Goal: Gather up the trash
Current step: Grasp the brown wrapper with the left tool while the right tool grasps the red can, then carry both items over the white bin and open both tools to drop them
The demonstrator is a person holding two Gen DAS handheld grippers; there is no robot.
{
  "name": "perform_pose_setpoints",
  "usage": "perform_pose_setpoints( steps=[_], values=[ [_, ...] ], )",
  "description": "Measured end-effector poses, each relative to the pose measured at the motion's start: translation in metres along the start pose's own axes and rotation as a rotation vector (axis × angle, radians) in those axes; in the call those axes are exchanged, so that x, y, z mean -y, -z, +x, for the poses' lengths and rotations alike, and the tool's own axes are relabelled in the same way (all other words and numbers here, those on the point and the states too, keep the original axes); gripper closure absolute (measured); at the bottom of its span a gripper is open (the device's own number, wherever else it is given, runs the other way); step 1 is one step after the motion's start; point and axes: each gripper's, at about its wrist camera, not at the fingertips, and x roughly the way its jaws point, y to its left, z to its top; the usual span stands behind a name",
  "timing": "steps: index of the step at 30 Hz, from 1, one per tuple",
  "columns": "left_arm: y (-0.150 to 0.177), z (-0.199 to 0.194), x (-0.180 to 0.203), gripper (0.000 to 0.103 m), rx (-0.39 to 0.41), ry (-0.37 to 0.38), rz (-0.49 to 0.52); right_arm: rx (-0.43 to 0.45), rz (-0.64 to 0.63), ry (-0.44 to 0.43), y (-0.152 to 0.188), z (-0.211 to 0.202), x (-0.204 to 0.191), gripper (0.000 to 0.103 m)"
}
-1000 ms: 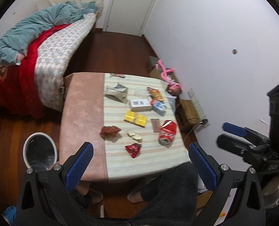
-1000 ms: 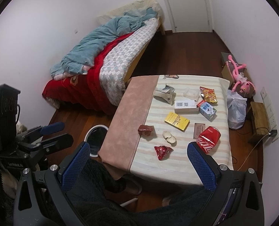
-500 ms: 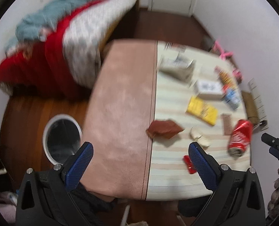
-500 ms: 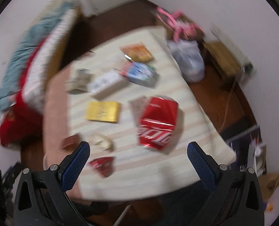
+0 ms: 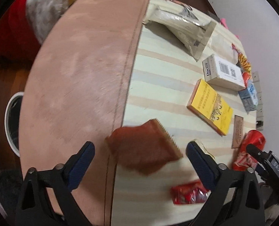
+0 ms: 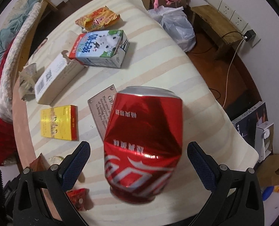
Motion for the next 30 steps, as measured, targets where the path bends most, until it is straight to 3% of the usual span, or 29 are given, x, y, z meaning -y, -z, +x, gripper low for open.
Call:
perform_pose_setpoints(
  steps=[1, 2, 3, 6, 7, 10, 22, 30],
  values=[
    [-0.002, 0.004, 0.003, 0.023, -0.005, -0.009, 0.01, -0.001, -0.003, 0.002, -0.001, 0.003, -0.001, 0.0],
    [-0.003, 0.007, 0.006, 0.024, -0.009, -0.022, 0.024, -0.002, -0.009, 0.006, -0.001, 0.005, -0.003, 0.0],
    [-0.003, 0.008, 0.008, 0.025, -0.005, -0.037, 0.036, -0.005, -0.014, 0.005, -0.001, 0.006, -0.005, 0.005],
    [-0.001, 0.006, 0.013, 0.043, 0.028, -0.085, 0.069, -0.021, -0.033, 0.02, -0.002, 0.011, -0.009, 0.025],
    [0.001, 0.005, 0.015, 0.051, 0.044, -0.105, 0.085, -0.012, -0.044, 0.028, -0.001, 0.01, -0.01, 0.025],
    [0.006, 0.003, 0.021, 0.06, 0.071, -0.142, 0.119, 0.006, -0.079, 0.041, 0.003, 0.008, -0.015, 0.025],
    [0.044, -0.056, 0.027, 0.062, 0.265, -0.215, 0.209, 0.106, -0.166, -0.048, 0.047, -0.041, -0.035, 0.025],
    [0.061, -0.138, 0.011, 0.062, 0.444, -0.199, 0.214, 0.205, -0.258, -0.151, 0.077, -0.101, -0.059, 0.025]
  ],
)
